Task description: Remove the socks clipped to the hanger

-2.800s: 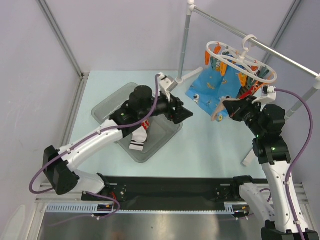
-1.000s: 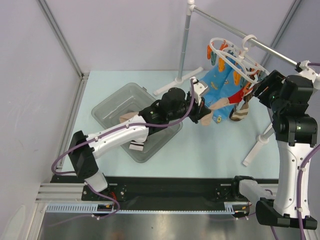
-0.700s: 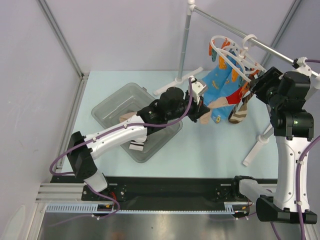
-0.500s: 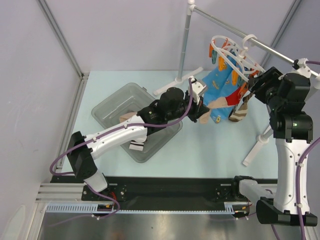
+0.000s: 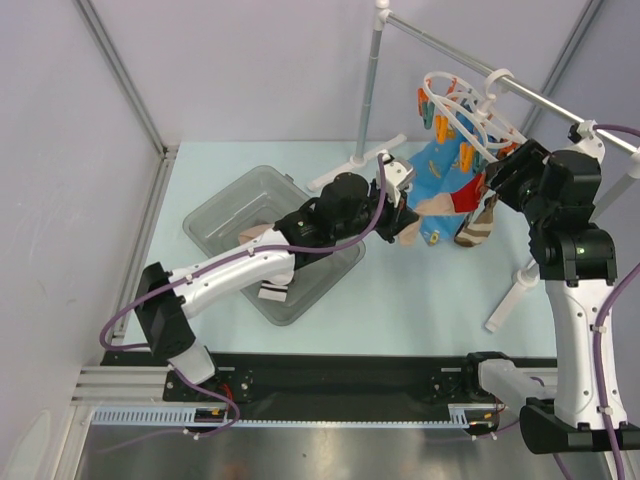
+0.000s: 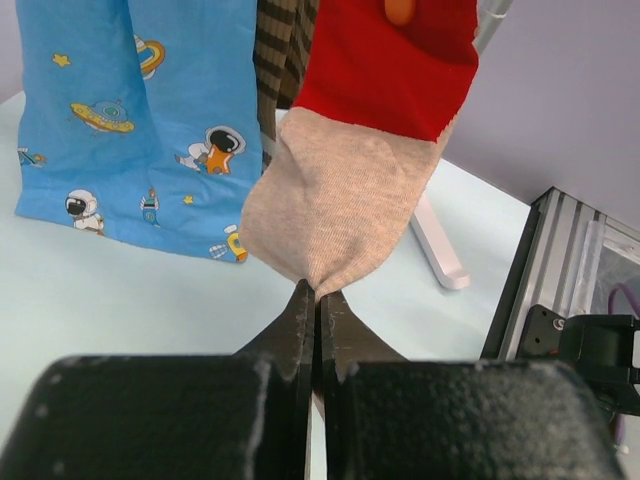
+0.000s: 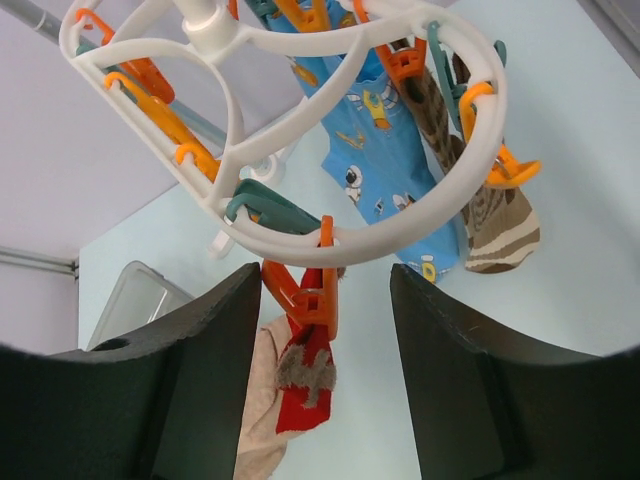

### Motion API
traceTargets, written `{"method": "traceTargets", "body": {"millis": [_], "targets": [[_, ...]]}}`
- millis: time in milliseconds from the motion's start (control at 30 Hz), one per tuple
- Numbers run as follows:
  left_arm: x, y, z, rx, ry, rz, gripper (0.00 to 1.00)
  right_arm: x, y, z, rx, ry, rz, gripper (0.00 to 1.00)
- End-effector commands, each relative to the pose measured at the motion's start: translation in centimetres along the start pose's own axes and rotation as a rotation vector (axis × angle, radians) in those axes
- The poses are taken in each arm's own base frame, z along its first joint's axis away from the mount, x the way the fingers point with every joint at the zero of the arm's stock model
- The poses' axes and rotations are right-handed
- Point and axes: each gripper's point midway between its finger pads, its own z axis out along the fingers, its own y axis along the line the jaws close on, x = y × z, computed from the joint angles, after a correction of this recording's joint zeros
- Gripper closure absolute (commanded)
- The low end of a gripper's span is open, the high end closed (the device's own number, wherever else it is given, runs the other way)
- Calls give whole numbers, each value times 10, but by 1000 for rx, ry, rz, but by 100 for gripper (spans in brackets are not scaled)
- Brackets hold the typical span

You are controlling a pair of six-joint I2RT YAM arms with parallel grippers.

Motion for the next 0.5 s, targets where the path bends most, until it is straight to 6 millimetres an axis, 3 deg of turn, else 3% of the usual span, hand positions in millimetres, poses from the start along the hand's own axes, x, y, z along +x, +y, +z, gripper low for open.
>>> {"method": "traceTargets", "body": {"millis": [0,300,467], "targets": [[-28,-7,-1,11,-64,25,100,-17,-2,-13,14,-70,-10,40],[-25,-10,5,4,-56,31,100,-12,26,-19,-87,-80,0,43],[-27,-11,3,0,-61,33,100,-2,23,-12,-22,-71,-33,40]]}}
